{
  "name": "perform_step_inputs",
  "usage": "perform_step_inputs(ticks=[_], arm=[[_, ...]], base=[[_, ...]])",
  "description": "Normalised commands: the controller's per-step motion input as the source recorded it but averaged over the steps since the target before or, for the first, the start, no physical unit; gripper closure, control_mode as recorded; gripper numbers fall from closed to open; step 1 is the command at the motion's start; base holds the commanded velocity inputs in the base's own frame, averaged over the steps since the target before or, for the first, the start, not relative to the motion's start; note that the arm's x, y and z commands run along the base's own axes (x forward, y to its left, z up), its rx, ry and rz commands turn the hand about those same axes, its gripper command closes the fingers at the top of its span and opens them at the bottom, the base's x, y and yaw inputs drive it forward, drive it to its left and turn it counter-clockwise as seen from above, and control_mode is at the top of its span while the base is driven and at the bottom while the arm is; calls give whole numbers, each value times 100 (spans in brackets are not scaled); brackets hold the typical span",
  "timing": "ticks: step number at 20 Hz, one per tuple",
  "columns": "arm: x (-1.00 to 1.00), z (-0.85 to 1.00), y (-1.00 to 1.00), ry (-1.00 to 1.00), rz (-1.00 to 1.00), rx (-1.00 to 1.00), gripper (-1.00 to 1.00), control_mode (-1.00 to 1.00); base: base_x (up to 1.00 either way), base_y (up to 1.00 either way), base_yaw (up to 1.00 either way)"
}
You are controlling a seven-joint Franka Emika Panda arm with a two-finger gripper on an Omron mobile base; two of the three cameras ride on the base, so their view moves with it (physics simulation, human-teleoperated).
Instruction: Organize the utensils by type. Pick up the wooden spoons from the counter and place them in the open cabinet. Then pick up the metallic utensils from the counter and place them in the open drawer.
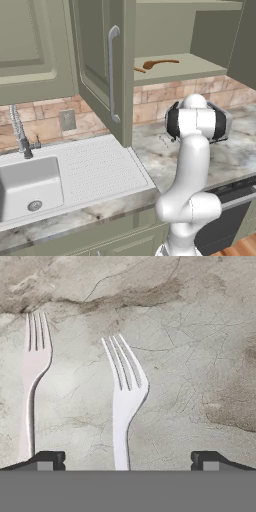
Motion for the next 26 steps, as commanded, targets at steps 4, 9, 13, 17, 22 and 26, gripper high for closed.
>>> perform_step_inputs(ticks=[4,9,13,17,22,26], arm=[[1,-11,-12,0,0,-1,-100,-100],[3,-12,-5,0,0,-2,-100,-100],[0,-8,0,0,0,0,-100,-100],[-3,-9,1,0,0,0,-100,-100],[-6,-14,8,0,0,0,-100,-100],[0,-20,16,0,0,-3,-100,-100]], base=[[0,0,0],[0,0,0],[0,0,0],[0,0,0],[0,0,0],[0,0,0]])
